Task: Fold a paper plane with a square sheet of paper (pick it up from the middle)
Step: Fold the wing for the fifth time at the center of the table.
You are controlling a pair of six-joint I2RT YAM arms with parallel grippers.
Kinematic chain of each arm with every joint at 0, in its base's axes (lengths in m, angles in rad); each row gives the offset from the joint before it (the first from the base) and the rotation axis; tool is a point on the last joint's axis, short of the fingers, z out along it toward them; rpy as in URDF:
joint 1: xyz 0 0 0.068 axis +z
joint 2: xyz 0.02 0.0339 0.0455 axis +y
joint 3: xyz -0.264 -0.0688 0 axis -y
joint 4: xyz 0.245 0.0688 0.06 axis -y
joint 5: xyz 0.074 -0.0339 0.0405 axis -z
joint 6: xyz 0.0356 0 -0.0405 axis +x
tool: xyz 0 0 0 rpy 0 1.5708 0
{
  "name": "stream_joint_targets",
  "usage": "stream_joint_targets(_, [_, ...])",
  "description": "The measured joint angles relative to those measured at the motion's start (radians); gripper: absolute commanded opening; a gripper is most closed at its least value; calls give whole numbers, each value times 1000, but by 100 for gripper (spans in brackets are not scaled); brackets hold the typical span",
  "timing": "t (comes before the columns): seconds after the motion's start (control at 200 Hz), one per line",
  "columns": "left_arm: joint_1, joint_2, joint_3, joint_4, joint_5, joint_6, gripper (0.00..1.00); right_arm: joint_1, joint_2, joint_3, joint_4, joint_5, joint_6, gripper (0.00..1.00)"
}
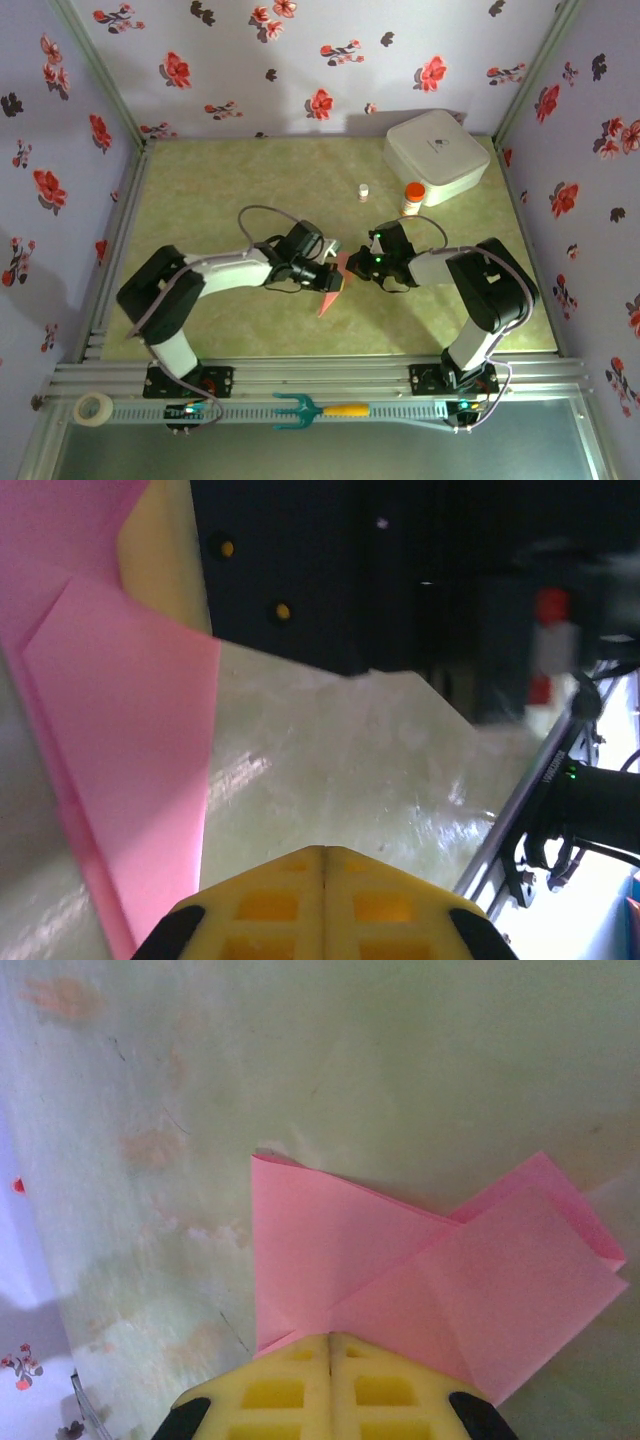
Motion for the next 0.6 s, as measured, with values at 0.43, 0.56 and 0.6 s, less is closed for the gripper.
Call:
stream_joint_targets(0.43, [-1,127,-11,31,14,38,2,0,-4,-4,-1,5,0,2])
stream_joint_targets(0.56, [-8,82,-84,91,3,38,3,1,-4,-5,-5,-3,0,1])
stream_joint_targets(0.6, [-10,68,-105,100,0,38,3,1,-4,-5,-5,-5,0,1])
